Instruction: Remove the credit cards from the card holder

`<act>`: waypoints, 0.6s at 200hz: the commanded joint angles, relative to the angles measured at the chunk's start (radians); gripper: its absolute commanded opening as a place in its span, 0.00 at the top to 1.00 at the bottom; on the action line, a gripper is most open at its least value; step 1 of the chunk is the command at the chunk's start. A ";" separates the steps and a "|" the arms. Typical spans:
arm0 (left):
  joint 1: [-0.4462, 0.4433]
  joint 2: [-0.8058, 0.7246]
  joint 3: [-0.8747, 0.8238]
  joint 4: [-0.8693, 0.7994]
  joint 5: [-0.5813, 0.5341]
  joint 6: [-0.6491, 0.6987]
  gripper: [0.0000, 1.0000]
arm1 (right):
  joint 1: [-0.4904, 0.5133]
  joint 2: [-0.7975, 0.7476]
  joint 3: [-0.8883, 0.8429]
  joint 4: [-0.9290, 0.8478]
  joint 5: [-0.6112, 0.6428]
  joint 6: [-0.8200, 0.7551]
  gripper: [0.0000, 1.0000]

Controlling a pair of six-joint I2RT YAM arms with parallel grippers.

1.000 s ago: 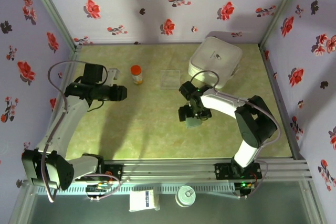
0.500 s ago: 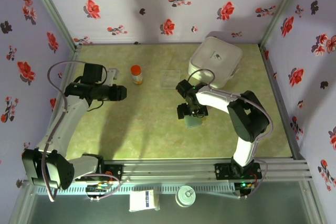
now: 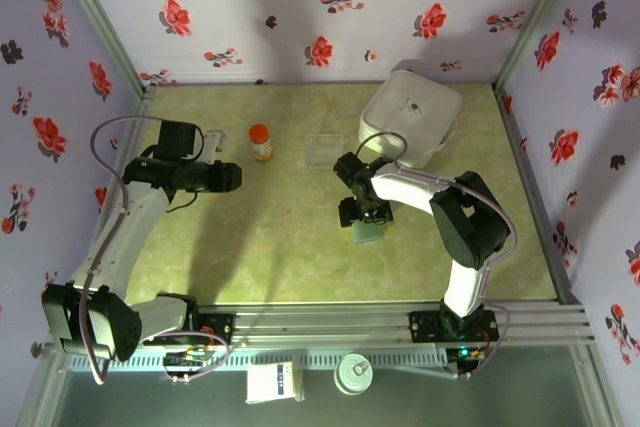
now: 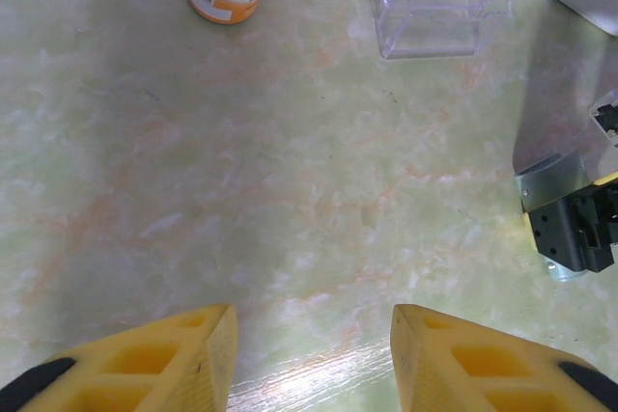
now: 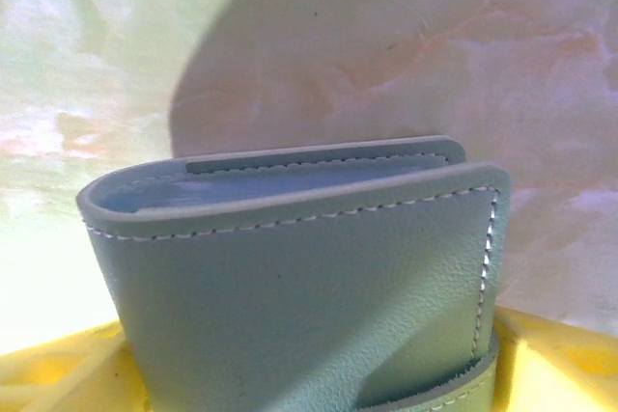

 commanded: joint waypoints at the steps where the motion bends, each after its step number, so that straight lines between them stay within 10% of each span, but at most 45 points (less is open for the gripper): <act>1: 0.010 -0.004 -0.015 0.004 0.025 -0.071 0.54 | 0.014 -0.019 0.036 -0.036 0.010 0.026 0.20; 120: -0.047 -0.035 -0.369 0.540 0.023 -0.411 0.54 | 0.092 0.186 0.375 -0.119 0.021 0.185 0.25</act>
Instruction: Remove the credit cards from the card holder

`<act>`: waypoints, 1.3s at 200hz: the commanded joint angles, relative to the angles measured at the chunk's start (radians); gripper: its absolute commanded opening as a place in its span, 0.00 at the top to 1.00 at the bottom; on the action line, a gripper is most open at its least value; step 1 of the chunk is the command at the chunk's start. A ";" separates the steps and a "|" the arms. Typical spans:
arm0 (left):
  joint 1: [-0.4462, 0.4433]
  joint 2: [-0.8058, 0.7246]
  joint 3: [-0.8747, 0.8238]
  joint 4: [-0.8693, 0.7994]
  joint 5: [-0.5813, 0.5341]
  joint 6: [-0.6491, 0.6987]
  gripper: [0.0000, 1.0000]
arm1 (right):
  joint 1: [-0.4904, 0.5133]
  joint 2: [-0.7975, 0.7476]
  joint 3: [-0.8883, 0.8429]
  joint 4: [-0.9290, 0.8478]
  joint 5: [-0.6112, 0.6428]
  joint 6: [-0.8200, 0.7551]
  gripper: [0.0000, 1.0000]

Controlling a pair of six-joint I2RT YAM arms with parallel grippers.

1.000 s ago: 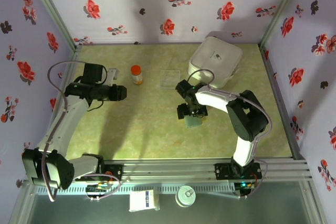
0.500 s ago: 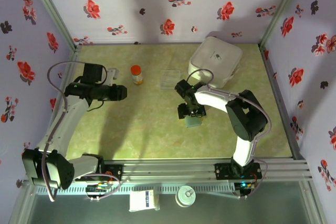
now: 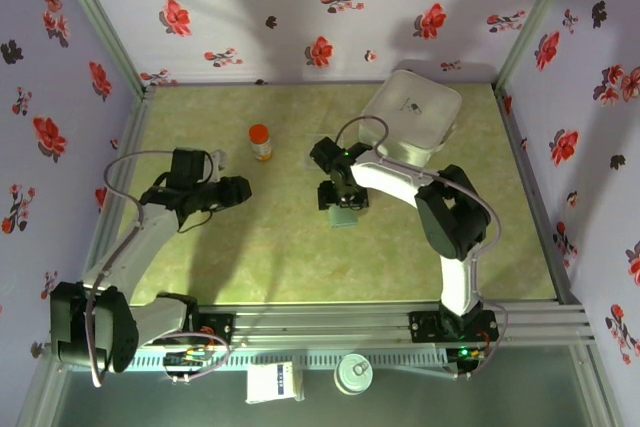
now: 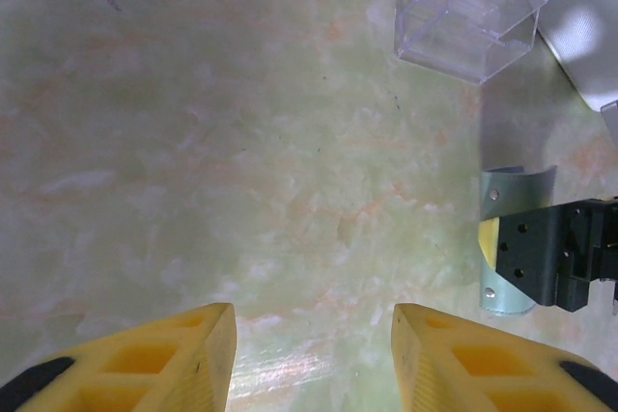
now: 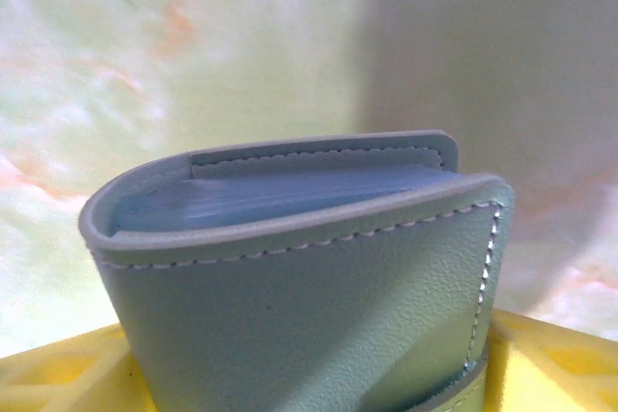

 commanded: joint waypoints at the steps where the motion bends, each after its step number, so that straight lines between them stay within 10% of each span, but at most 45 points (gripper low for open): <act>1: -0.017 0.020 -0.033 0.173 -0.018 -0.070 0.54 | 0.022 0.047 0.086 -0.056 0.020 0.062 0.25; 170: -0.154 0.162 -0.029 0.389 -0.030 -0.147 0.59 | 0.080 0.084 0.150 -0.029 -0.001 0.109 0.09; 224: -0.232 0.267 0.020 0.422 -0.032 -0.192 0.97 | 0.039 -0.065 0.020 0.067 -0.035 0.060 0.08; 260: -0.259 0.324 0.010 0.512 0.026 -0.215 1.00 | -0.015 -0.142 -0.088 0.115 -0.067 0.041 0.09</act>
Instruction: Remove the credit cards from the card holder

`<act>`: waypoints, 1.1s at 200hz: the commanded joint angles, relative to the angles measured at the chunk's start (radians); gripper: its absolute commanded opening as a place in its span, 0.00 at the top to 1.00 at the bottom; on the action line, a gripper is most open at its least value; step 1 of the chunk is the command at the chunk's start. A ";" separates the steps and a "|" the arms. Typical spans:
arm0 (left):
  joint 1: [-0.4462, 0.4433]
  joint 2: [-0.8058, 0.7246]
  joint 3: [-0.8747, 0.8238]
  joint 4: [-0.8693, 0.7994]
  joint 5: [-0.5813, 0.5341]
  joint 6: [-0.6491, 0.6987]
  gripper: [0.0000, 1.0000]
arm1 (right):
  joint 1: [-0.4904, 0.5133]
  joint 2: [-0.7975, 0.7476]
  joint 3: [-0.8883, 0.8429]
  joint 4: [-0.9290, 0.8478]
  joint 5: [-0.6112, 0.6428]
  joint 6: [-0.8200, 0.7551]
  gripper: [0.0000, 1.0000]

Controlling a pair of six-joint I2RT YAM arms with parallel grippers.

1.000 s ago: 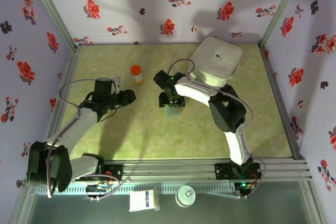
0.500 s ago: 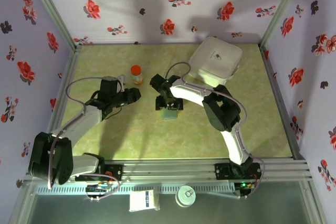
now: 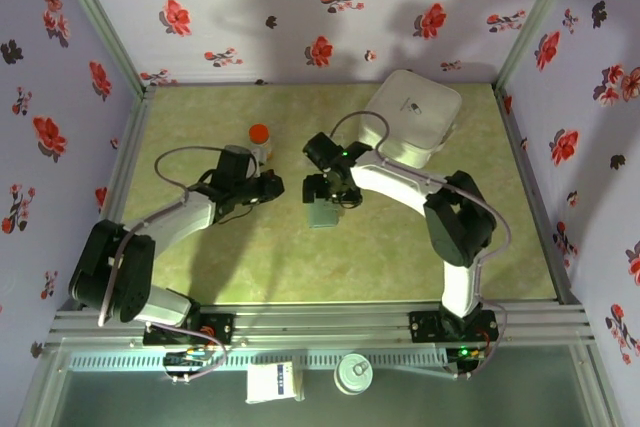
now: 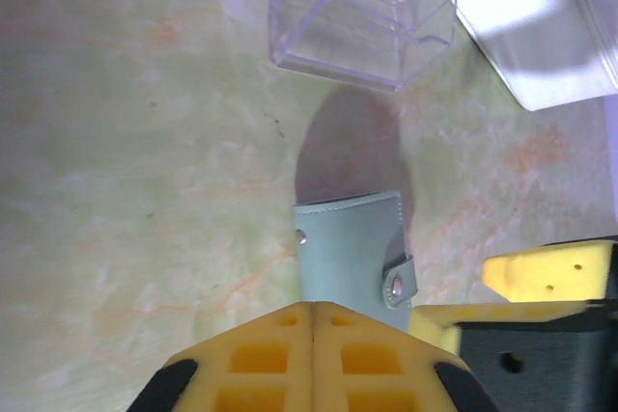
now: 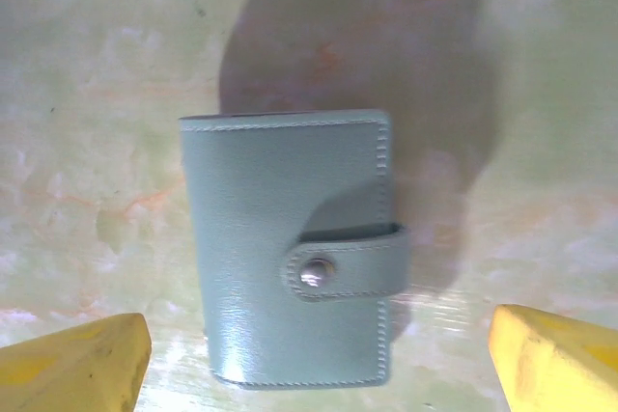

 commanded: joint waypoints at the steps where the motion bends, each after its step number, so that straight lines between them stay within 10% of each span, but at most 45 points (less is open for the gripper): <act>1: -0.016 0.032 0.013 0.080 0.045 -0.027 1.00 | -0.033 -0.049 -0.063 0.044 -0.024 -0.033 0.09; 119: -0.046 0.118 -0.026 0.169 0.068 -0.144 1.00 | 0.015 0.047 0.030 -0.036 -0.013 -0.068 0.59; 220: -0.012 0.078 -0.046 0.141 0.082 -0.116 1.00 | 0.030 0.168 0.145 -0.111 0.011 -0.063 0.69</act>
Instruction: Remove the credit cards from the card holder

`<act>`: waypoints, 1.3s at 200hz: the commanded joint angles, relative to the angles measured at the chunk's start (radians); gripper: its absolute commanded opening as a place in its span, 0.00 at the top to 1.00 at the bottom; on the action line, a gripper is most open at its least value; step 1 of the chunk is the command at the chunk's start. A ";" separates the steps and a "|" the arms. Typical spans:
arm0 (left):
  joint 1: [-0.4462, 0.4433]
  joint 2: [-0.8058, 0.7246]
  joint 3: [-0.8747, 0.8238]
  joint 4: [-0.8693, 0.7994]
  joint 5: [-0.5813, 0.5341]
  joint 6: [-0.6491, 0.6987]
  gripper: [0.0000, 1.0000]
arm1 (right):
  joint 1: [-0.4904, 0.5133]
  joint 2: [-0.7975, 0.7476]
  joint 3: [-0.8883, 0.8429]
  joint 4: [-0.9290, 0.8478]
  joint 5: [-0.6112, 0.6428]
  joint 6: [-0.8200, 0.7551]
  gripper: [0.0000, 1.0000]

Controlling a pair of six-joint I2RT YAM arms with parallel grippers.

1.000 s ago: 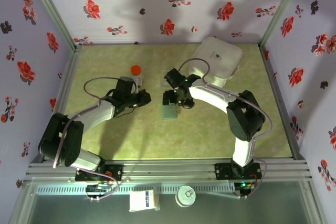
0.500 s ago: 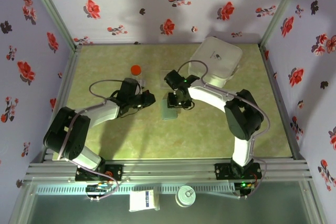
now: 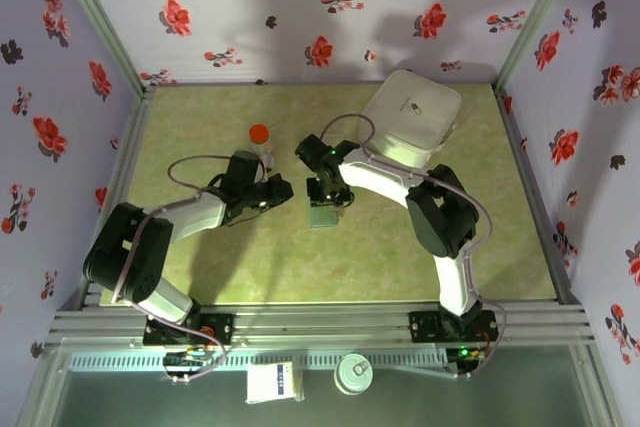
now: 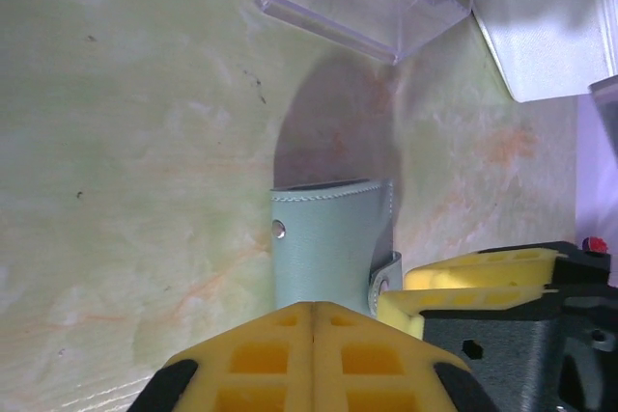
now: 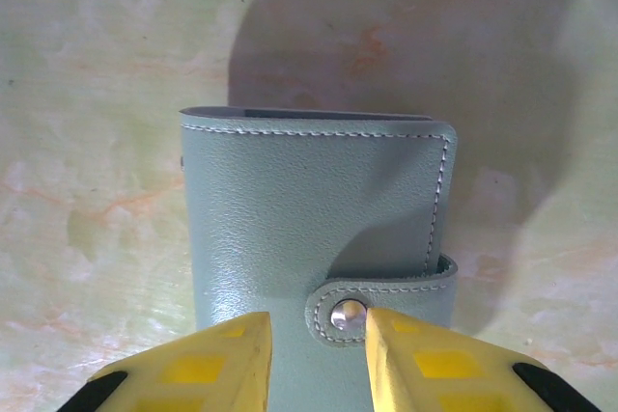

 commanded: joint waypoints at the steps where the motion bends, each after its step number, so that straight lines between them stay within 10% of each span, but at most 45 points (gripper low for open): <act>1: 0.006 -0.026 -0.014 0.002 0.022 0.014 1.00 | 0.003 0.031 0.035 -0.052 0.033 0.006 0.69; 260: -0.104 0.151 0.112 0.034 0.072 -0.026 1.00 | -0.043 -0.073 -0.148 0.154 -0.112 0.000 1.00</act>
